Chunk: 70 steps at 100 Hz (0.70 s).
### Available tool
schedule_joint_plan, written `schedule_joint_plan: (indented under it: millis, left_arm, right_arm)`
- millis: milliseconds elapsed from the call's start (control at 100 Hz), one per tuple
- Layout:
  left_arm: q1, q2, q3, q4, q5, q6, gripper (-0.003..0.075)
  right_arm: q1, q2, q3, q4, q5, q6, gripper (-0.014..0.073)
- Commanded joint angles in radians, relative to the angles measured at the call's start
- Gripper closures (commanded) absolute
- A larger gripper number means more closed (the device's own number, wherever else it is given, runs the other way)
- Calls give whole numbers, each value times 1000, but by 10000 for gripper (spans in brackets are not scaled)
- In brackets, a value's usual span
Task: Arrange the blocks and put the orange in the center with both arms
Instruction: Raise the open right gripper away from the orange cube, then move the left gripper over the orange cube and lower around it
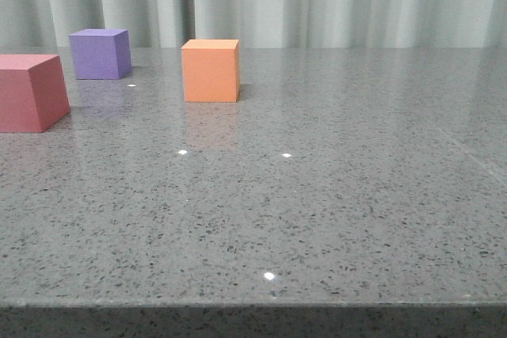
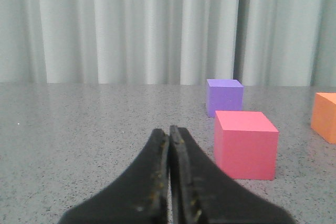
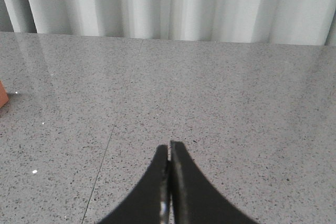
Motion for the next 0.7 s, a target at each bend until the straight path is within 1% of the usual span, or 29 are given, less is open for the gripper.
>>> schedule_joint_plan:
  millis: [0,80,160,290,430,560,690]
  left_arm:
    - [0,-31,-2,-7,-70,-3,741]
    - [0,-19,-71,-7,-2,-3,741]
    - [0,17,-165,-34,103,-3,741]
    - [0,141,-360,-66,266,-3,741]
    - [0,327,-605,-87,529,-3,741]
    - [0,520,-830,-85,820,0,741]
    - [0,674,-984,-85,990,0,741]
  right_arm:
    - [-6,3,-25,-19,-66,-1,662]
    - [-6,3,-25,-19,-66,-1,662]
    - [-6,3,-25,-19,-66,-1,662]
    - [-6,3,-25,-19,-66,-1,662]
    - [-6,3,-25,-19,-66,-1,662]
    - [-6,3,-25,-19,-66,-1,662]
    - [-6,3,-25,-19,-66,-1,662]
